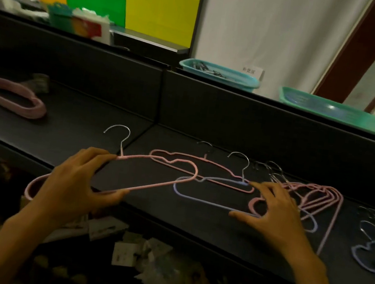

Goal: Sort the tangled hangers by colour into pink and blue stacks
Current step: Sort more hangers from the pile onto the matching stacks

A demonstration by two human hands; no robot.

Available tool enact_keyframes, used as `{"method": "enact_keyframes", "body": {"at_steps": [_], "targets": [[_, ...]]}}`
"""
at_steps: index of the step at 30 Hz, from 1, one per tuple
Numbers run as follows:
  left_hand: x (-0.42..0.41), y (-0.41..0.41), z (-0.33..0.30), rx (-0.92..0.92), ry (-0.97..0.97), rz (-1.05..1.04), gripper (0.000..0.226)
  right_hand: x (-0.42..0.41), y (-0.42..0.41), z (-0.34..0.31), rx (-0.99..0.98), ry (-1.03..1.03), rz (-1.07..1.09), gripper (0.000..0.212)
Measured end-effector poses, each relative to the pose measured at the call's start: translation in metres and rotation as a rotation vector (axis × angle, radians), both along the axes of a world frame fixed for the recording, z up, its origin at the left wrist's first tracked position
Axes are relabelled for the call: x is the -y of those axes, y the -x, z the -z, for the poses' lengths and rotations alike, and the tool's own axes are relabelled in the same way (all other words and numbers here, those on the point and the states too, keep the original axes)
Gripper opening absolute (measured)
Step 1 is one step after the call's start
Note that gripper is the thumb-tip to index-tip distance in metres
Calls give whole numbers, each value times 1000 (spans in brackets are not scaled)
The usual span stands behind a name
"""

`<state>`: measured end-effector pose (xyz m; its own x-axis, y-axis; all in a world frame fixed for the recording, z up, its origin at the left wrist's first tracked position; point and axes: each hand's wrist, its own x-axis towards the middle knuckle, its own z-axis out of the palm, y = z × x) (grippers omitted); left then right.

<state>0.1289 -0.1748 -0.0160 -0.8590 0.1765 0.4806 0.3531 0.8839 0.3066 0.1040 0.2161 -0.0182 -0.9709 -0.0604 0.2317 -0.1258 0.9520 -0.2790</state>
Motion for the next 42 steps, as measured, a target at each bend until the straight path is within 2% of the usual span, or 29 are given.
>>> {"method": "enact_keyframes", "body": {"at_steps": [7, 14, 23, 33, 42], "targets": [[119, -30, 11, 30, 26, -83, 91, 114, -5, 10, -19, 52, -26, 102], [216, -37, 8, 29, 28, -152, 85, 226, 29, 4, -28, 62, -143, 98], [336, 6, 17, 49, 2, -198, 87, 355, 99, 14, -56, 10, -192, 96], [453, 99, 7, 81, 57, -109, 85, 452, 157, 8, -121, 30, -53, 91], [499, 182, -7, 64, -11, 67, 85, 483, 170, 2, -166, 31, 168, 95]]}}
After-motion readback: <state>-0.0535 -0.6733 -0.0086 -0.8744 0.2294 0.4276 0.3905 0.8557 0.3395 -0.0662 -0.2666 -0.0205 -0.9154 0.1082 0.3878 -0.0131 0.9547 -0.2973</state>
